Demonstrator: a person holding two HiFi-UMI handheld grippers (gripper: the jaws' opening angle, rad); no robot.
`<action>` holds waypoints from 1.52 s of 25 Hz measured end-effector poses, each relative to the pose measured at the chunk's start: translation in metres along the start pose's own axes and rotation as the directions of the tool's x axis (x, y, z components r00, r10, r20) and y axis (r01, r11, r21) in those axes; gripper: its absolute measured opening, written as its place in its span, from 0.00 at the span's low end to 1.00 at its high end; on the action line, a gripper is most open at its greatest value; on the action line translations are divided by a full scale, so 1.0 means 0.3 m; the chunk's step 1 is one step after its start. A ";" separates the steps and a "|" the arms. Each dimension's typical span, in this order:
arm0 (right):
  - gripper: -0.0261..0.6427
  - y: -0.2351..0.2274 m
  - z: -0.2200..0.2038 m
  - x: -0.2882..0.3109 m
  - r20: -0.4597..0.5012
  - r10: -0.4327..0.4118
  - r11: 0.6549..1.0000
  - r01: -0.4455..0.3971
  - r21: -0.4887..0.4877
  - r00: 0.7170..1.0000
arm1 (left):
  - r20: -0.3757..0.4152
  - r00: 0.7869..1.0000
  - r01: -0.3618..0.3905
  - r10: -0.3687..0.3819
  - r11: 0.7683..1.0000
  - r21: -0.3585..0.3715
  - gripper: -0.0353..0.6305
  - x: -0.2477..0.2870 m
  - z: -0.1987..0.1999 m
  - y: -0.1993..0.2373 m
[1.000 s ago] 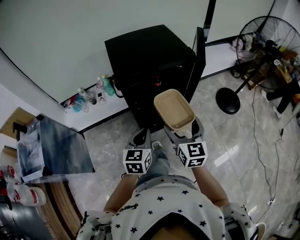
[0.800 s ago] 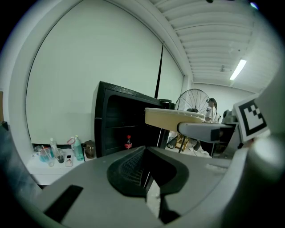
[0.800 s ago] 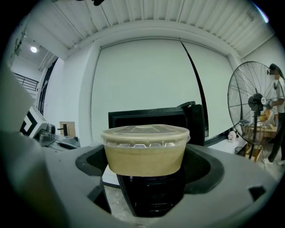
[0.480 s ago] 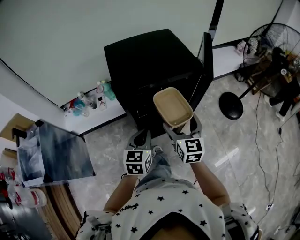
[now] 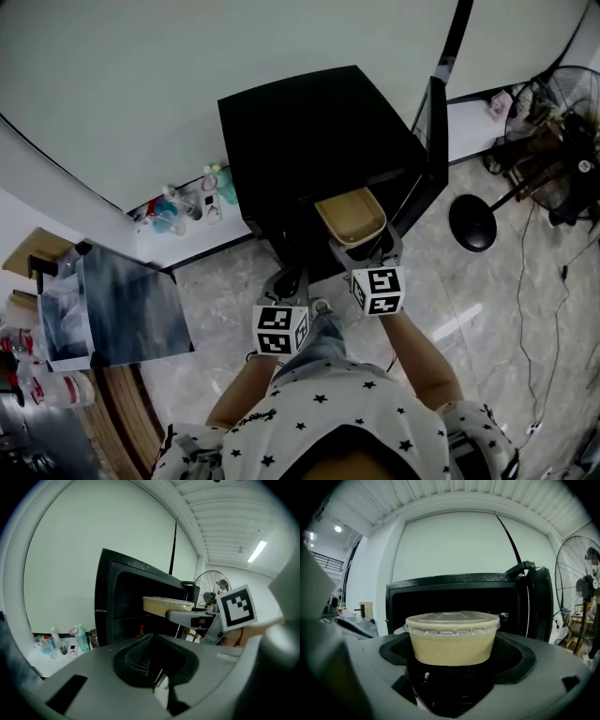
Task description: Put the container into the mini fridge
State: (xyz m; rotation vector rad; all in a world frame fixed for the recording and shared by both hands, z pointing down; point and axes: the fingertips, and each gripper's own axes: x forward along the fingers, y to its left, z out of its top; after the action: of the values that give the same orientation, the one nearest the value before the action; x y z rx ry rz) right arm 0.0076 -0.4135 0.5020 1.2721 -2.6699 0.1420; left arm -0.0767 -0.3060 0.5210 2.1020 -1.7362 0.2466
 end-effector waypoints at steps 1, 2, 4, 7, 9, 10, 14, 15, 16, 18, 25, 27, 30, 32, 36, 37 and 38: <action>0.80 -0.003 -0.006 0.021 -0.006 0.002 1.000 -0.002 -0.003 1.000 | -0.002 1.000 -0.001 0.001 1.000 -0.002 0.07 0.009 0.002 0.005; 0.80 -0.008 -0.012 0.042 -0.013 0.003 1.000 -0.003 -0.004 1.000 | -0.004 1.000 -0.001 0.001 1.000 -0.004 0.07 0.019 0.005 0.009; 0.80 -0.022 -0.022 0.083 -0.026 0.003 1.000 -0.003 -0.003 1.000 | -0.006 1.000 -0.002 0.002 1.000 -0.003 0.07 0.040 0.016 0.015; 0.80 -0.043 -0.034 0.137 -0.041 -0.002 1.000 0.002 0.000 0.999 | -0.009 1.000 -0.003 0.003 1.000 -0.003 0.07 0.065 0.027 0.023; 0.80 -0.052 -0.045 0.167 -0.050 -0.005 1.000 0.005 -0.003 0.999 | -0.013 1.000 -0.003 0.003 1.000 -0.005 0.07 0.076 0.028 0.026; 0.80 -0.056 -0.051 0.181 -0.054 -0.007 1.000 0.006 -0.005 0.998 | -0.014 1.000 -0.002 0.002 1.000 -0.005 0.07 0.082 0.029 0.027; 0.80 -0.068 -0.065 0.232 -0.072 -0.011 1.000 0.011 -0.013 0.997 | -0.021 1.000 0.004 -0.004 1.000 -0.007 0.07 0.106 0.034 0.032; 0.80 -0.071 -0.066 0.242 -0.074 -0.013 1.000 0.012 -0.012 0.997 | -0.023 1.000 0.005 -0.005 1.000 -0.008 0.07 0.111 0.037 0.034; 0.80 -0.074 -0.067 0.252 -0.075 -0.014 1.000 0.013 -0.011 0.997 | -0.023 1.000 0.005 -0.006 1.000 -0.008 0.07 0.116 0.039 0.035; 0.80 -0.082 -0.066 0.271 -0.074 -0.016 1.000 0.016 -0.007 0.997 | -0.023 1.000 0.005 -0.005 1.000 -0.007 0.07 0.126 0.043 0.039; 0.80 -0.094 -0.060 0.356 -0.072 -0.021 1.000 0.022 0.005 0.997 | -0.023 1.000 0.001 -0.001 1.000 -0.009 0.07 0.144 0.053 0.051; 0.80 -0.094 -0.060 0.383 -0.074 -0.023 1.000 0.024 0.005 0.997 | -0.022 1.000 -0.003 0.003 1.000 -0.009 0.07 0.146 0.055 0.056; 0.80 -0.091 -0.057 0.420 -0.077 -0.024 1.000 0.024 0.002 0.997 | -0.023 1.000 -0.008 0.007 1.000 -0.013 0.07 0.146 0.056 0.064; 0.80 -0.087 -0.057 0.440 -0.079 -0.022 1.000 0.022 -0.004 0.997 | -0.025 1.000 -0.010 0.009 1.000 -0.015 0.07 0.143 0.054 0.066; 0.80 -0.090 -0.061 0.477 -0.086 -0.022 1.000 0.022 -0.004 0.996 | -0.033 0.999 -0.014 0.013 1.000 -0.017 0.07 0.141 0.042 0.073; 0.80 -0.092 -0.063 0.484 -0.087 -0.023 1.000 0.023 0.001 0.996 | -0.034 0.999 -0.015 0.015 1.000 -0.019 0.07 0.140 0.040 0.075; 0.80 -0.092 -0.064 0.490 -0.085 -0.022 1.000 0.022 0.005 0.996 | -0.036 0.999 -0.017 0.017 1.000 -0.021 0.07 0.139 0.039 0.077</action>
State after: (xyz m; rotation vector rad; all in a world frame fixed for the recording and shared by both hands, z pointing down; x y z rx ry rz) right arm -0.0594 -0.5394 0.5509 1.2675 -2.5848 0.1970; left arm -0.0917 -0.3517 0.5309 2.0561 -1.7293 0.2679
